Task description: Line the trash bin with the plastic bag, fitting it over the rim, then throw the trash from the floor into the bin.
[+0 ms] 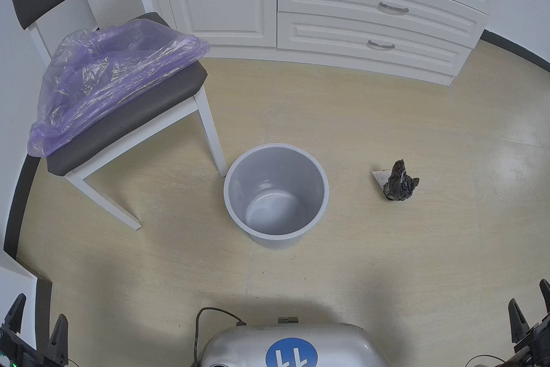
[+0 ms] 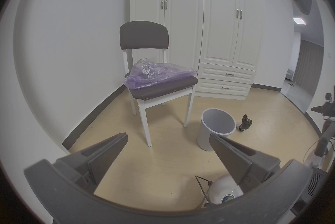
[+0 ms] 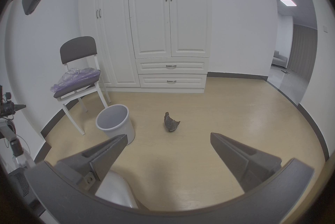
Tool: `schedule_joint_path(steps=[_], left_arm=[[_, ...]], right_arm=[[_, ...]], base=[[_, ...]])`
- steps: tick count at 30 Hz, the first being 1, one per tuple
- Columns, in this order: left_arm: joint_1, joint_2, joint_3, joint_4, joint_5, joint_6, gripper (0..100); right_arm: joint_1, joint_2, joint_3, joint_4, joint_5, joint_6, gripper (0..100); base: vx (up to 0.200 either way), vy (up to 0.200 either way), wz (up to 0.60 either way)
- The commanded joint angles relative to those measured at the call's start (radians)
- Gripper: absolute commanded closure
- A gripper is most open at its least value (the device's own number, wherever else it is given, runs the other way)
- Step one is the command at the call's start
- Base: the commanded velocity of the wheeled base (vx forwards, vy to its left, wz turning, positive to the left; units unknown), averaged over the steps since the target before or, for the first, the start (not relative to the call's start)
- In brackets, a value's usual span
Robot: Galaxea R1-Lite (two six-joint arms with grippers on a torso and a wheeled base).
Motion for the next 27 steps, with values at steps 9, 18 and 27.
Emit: schedule_joint_path(steps=[9, 18, 27], left_arm=[[0.0, -0.016, 0.017, -0.003, -0.042, 0.083, 0], [0.002, -0.016, 0.016, 0.003, -0.019, 0.036, 0], [0.002, -0.016, 0.017, -0.003, 0.014, 0.011, 0]], right_arm=[[-0.003, -0.016, 0.016, 0.002, 0.02, -0.07, 0], [-0.001, -0.016, 0.018, -0.003, 0.029, -0.053, 0], [0.002, -0.007, -0.125, -0.123, 0.049, 0.1, 0]], base=[[0.0, 0.0, 0.0], [0.0, 0.0, 0.0], [0.0, 0.0, 0.0]])
